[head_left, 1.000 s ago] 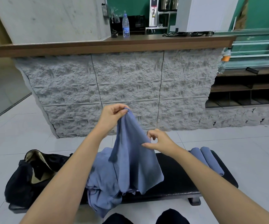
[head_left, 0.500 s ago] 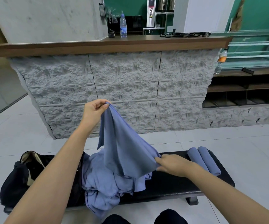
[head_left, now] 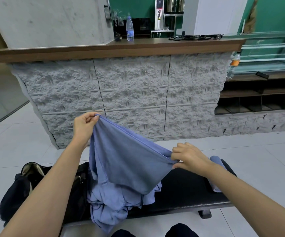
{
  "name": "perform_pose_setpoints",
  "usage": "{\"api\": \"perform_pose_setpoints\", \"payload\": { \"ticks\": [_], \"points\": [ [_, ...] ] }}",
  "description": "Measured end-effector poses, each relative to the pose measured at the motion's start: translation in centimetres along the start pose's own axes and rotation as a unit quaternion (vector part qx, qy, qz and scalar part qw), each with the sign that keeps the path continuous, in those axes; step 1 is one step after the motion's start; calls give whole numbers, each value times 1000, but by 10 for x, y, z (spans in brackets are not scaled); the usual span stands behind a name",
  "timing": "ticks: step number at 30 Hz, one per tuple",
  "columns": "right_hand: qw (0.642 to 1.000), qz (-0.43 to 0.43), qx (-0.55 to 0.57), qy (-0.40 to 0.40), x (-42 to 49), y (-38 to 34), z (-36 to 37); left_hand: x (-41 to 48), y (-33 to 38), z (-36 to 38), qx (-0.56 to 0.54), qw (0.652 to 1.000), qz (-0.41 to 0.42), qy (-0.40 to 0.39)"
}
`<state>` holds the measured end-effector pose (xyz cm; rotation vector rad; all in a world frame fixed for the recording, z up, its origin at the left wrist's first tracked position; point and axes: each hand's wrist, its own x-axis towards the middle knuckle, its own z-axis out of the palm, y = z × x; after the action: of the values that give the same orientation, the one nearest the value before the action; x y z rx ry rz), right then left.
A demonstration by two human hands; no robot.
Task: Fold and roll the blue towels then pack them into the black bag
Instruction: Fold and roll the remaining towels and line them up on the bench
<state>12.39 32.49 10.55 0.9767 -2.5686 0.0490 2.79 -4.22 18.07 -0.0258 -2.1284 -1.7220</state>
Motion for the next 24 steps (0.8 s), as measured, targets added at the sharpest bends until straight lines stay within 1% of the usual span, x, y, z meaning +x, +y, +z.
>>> {"api": "perform_pose_setpoints", "payload": {
  "ticks": [2, 4, 5, 6, 7, 8, 9, 10, 11, 12, 13, 14, 15, 16, 17, 20, 22, 24],
  "points": [
    [999, -8, -30, -22, -3, 8, -4, 5, -6, -5, 10, 1000, -7, 7],
    [998, 22, -42, -51, -4, 13, -8, 6, -11, -7, 21, 1000, -10, 3],
    [996, 52, -41, -63, -4, 17, -8, 5, -13, -7, 24, 1000, -15, -2],
    [991, 104, -17, -82, -2, 22, -11, 4, -16, -5, 18, 1000, -22, -3],
    [980, 172, 39, -93, 2, 24, -18, 3, -16, -4, 2, 1000, -29, -2],
    [964, 231, 111, -72, 8, 25, -25, 2, -13, -4, -24, 999, -37, 3],
    [942, 281, 182, -14, 16, 27, -32, 2, -10, -5, -60, 997, -44, 8],
    [914, 318, 242, 69, 23, 28, -41, 3, -5, -7, -102, 993, -50, 12],
    [883, 342, 281, 156, 28, 29, -49, 3, 1, -8, -146, 988, -53, 11],
    [859, 357, 300, 213, 32, 32, -54, 1, 4, -8, -176, 983, -54, 7],
    [853, 369, 298, 219, 34, 34, -56, -4, 5, -5, -181, 982, -59, 3],
    [868, 385, 264, 171, 35, 38, -56, -9, 2, 0, -158, 985, -74, -1],
    [887, 403, 206, 91, 32, 42, -50, -17, -4, 5, -129, 987, -98, 6],
    [894, 417, 161, 34, 26, 44, -44, -25, -12, 8, -105, 987, -118, 19],
    [893, 427, 143, 23, 22, 47, -42, -28, -19, 10, -93, 988, -124, 22],
    [880, 442, 156, 83, 19, 49, -52, -28, -20, 10, -81, 990, -117, 10],
    [880, 439, 153, 94, 19, 48, -58, -26, -18, 9, -74, 991, -108, -5],
    [873, 442, 178, 104, 19, 47, -58, -24, -13, 7, -74, 992, -101, -26]
  ]
}}
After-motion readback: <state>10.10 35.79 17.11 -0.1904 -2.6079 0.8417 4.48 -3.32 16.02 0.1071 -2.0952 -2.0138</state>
